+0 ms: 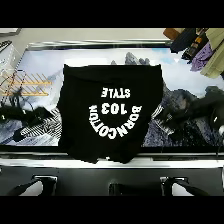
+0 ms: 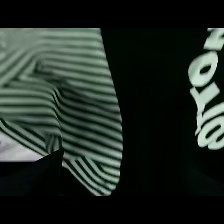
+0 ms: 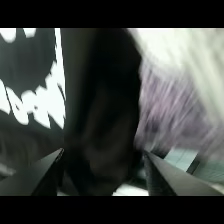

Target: Fold the clothes and pants, and hang the long-sleeved shirts on hangers.

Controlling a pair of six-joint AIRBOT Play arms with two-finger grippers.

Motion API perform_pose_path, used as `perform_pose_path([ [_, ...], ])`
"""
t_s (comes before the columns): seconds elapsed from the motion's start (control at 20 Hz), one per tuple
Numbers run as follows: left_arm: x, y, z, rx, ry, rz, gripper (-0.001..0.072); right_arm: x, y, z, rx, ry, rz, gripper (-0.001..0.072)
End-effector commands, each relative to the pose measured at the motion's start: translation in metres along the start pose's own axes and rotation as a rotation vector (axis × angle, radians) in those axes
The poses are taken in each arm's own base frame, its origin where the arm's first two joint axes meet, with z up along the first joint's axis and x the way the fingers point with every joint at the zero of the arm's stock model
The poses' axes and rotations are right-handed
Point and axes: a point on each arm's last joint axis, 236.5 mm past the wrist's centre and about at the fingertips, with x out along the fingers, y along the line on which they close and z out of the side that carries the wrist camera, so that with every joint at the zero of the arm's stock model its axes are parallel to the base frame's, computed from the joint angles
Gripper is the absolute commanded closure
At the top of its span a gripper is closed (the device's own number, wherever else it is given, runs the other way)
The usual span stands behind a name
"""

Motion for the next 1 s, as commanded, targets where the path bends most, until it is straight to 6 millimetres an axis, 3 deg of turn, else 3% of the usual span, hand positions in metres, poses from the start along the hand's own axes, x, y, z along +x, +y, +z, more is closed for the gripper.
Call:
perform_pose_path([
  [0.0,0.026,-0.004,-0.089,-0.092,0.061,-0.086,0.0084,0.053,-0.010,-0.082,0.043,0.078,0.008,0.0140],
  [0.15,0.034,-0.006,-0.128,-0.113,0.080,-0.117,0.0084,0.079,-0.015,-0.120,0.045,0.149,-0.039,0.0139],
  [0.25,0.038,-0.007,-0.148,-0.101,0.106,-0.118,0.0085,0.092,-0.017,-0.129,0.044,0.157,-0.065,0.0140],
  [0.45,0.047,-0.010,-0.171,-0.075,0.162,-0.111,0.0085,0.105,-0.012,-0.112,0.048,0.054,-0.082,0.0147],
  [0.5,0.049,-0.012,-0.173,-0.065,0.166,-0.108,0.0085,0.106,-0.011,-0.104,0.061,0.020,-0.079,0.0185],
  [0.55,0.051,-0.014,-0.173,-0.060,0.162,-0.107,0.0084,0.106,-0.011,-0.098,0.080,-0.009,-0.078,0.0275],
  [0.65,0.055,-0.019,-0.169,-0.055,0.135,-0.107,0.0084,0.105,-0.010,-0.086,0.084,-0.057,-0.072,0.0561],
  [0.7,0.057,-0.021,-0.164,-0.060,0.116,-0.108,0.0085,0.105,-0.008,-0.083,0.089,-0.072,-0.065,0.0664],
  [0.8,0.064,-0.025,-0.159,-0.082,0.099,-0.105,0.0084,0.105,-0.004,-0.081,0.106,-0.076,-0.046,0.0669],
  [0.95,0.080,-0.025,-0.171,-0.075,0.158,-0.082,0.0084,0.104,0.000,-0.088,0.111,-0.053,-0.034,0.0669],
])
